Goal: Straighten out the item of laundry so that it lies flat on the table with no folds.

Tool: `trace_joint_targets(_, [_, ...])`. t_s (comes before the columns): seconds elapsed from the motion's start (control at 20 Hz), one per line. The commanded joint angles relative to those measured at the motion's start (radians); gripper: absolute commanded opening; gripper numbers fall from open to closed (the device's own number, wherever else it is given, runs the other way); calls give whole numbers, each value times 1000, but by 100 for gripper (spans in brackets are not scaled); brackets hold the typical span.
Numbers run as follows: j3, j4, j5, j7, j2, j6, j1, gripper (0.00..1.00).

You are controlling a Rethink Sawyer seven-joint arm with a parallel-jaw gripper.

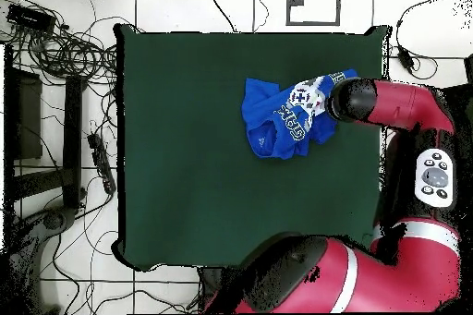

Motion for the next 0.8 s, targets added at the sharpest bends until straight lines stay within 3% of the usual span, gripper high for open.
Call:
trace_joint_targets(0.05, [150,152,30,-239,-59,41,44,100])
trace_joint_targets(0.3, [194,119,60,-193,-58,22,48,100])
trace_joint_targets(0.8, [208,-45,85,-59,32,9,102,100])
